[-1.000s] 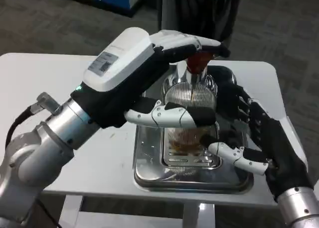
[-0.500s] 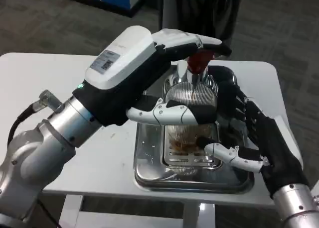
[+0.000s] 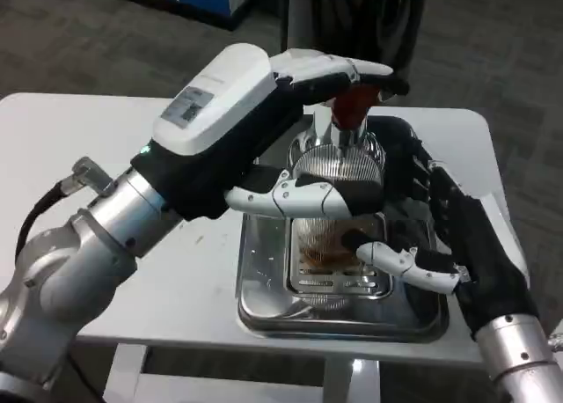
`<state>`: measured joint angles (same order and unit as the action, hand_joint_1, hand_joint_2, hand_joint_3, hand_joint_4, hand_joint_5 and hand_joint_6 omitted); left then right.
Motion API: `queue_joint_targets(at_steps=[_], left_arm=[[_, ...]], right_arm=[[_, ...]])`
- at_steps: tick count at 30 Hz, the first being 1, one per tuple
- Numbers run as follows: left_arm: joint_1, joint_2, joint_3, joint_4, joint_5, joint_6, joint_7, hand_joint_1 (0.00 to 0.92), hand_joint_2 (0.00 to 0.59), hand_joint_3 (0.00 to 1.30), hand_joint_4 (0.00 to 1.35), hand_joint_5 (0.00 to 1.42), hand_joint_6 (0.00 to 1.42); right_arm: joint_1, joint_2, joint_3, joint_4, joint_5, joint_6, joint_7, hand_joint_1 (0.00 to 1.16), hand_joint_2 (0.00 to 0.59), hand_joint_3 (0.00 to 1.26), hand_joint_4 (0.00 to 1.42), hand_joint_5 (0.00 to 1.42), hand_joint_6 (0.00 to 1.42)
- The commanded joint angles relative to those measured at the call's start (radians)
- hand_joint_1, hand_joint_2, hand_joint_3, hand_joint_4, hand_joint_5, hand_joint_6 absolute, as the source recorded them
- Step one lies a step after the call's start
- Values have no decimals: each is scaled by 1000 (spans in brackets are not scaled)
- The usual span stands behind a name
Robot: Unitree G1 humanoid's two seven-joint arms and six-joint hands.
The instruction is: Grasp the cup under the faucet to collect the drink, then remove the cup.
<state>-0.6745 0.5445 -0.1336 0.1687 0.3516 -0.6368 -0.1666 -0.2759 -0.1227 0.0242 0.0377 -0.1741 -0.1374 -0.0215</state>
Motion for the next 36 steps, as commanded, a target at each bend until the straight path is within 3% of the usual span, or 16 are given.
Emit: queue_joint_targets(at_steps=[1,17,36], left_arm=[[43,20,-28,51,56,37,-39,0,106,360,313,336,260],[38,27,-43,70,84,15,-20,0,116,361,315,336,260],[62,53,-31,74,113,-46,23,0,123,476,413,402,312]], right_arm=[[2,15,14,6,-7,-21,-13,894,136,103,152,183,238],[-14,36,23,40,-4,-24,-19,841,153,132,207,224,235],[-22,41,15,57,10,-24,-27,817,163,125,195,209,230]])
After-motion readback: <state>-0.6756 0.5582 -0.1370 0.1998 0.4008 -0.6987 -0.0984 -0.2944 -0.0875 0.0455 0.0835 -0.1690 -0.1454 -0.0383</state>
